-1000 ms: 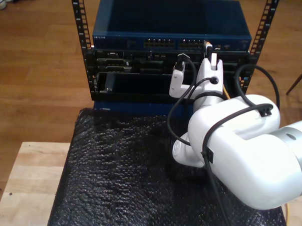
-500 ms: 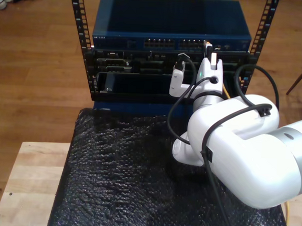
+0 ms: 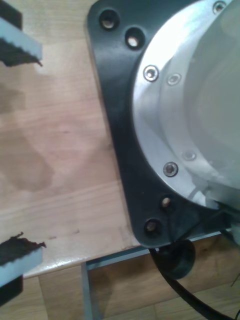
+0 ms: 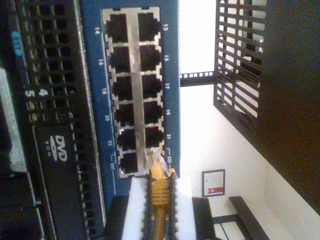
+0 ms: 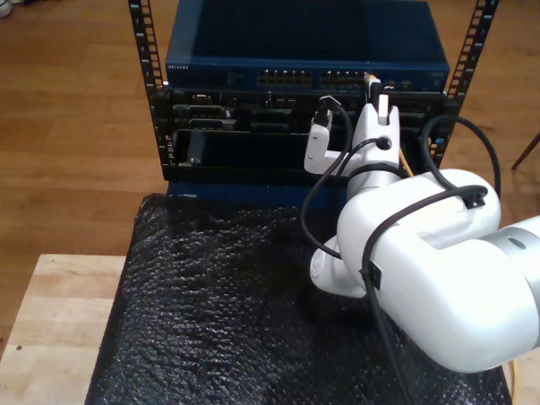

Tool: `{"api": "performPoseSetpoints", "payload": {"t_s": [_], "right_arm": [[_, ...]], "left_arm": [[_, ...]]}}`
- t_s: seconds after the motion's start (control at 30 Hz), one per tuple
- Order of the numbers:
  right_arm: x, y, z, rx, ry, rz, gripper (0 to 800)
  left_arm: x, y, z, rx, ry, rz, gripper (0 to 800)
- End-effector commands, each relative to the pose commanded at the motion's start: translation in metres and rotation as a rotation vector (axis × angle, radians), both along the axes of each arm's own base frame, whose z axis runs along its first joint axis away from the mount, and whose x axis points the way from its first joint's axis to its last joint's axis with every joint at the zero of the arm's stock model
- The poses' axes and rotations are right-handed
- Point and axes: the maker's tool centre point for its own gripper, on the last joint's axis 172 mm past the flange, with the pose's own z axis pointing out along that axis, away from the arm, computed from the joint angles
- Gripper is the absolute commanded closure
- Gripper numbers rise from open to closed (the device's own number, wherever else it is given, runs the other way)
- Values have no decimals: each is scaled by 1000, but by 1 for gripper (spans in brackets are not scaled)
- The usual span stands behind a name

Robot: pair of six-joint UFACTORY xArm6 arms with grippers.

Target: Grab the cable and plug it in

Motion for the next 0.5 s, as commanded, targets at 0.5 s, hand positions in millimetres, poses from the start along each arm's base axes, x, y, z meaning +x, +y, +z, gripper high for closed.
{"api": "performPoseSetpoints", "payload": {"t_s": [0.5], "right_arm": [[1,-5,-1,0,3,-7,800]], "left_arm": [[0,0,0,0,0,-2,0]]}}
